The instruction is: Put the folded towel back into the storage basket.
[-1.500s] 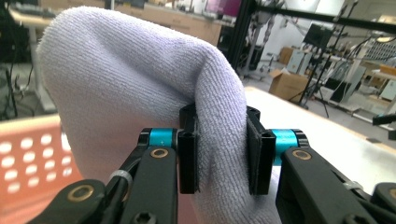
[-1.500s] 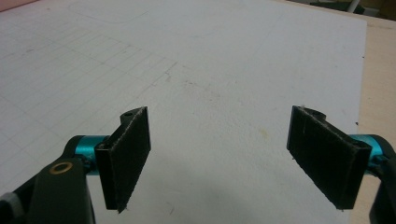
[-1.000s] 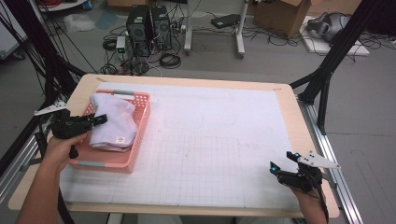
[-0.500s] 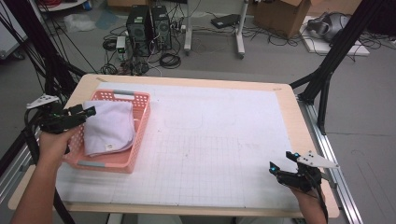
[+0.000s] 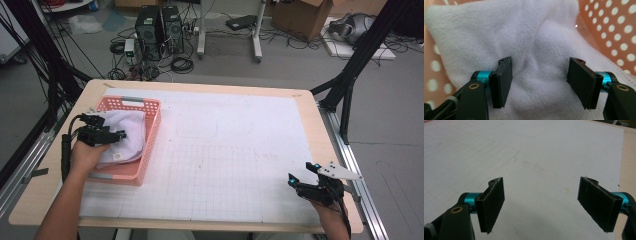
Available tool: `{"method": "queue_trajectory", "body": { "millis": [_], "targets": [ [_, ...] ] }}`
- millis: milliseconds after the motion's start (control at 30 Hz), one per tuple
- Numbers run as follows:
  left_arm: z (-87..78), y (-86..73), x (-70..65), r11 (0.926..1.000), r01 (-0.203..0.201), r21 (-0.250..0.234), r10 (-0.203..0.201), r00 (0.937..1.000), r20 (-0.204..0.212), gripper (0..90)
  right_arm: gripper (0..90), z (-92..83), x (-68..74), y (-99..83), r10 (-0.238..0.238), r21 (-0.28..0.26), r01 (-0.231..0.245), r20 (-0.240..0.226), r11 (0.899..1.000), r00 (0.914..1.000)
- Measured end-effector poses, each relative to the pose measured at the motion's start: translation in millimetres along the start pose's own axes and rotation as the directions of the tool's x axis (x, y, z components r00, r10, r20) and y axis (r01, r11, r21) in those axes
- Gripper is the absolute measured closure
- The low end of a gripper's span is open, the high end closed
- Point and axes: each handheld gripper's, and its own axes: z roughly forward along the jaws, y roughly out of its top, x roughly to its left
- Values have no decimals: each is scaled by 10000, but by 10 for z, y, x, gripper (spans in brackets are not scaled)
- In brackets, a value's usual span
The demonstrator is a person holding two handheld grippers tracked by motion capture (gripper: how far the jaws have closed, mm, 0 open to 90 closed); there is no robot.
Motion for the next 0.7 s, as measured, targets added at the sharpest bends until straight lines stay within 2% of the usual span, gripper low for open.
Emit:
{"method": "queue_trajectory", "body": {
  "millis": [100,167,233,333,367,433,500,533,600,700],
  "targets": [
    [60,-3,-23,9998,-145,142,141,9996,235,373,207,4,-4,-2,-22,25,22,-1,10000,10000],
    [73,-8,-43,9987,-489,170,478,9970,601,389,207,8,-1,-5,29,12,-29,-33,10000,10000],
    [68,-22,-54,9942,-1070,122,1046,9864,1265,429,207,9,-4,-4,-19,38,20,-17,10000,10000],
    [52,-36,-57,9888,-1489,60,1442,9660,2146,451,207,15,-2,-5,-18,60,18,-12,10000,10000],
    [41,-34,-42,9892,-1463,85,1406,9638,2264,453,206,15,-1,-6,-24,78,25,-21,10000,10000],
    [29,-29,0,9943,-1060,85,1018,9716,2138,434,206,16,-2,-9,-35,65,35,-19,10000,10000],
    [22,-23,17,9965,-839,17,826,9846,1538,384,207,14,-3,-12,29,112,-29,-1,9999,10000],
    [25,-21,28,9967,-806,85,789,9886,1283,354,206,15,-5,-13,37,112,-37,1,9999,10000],
    [41,-22,35,9982,-583,106,570,9936,976,321,206,16,-5,-12,33,111,-33,-7,9999,10000],
    [52,-21,45,9988,-418,248,402,9973,613,300,207,18,-3,-9,-9,83,9,-13,10000,10000]
  ]
}}
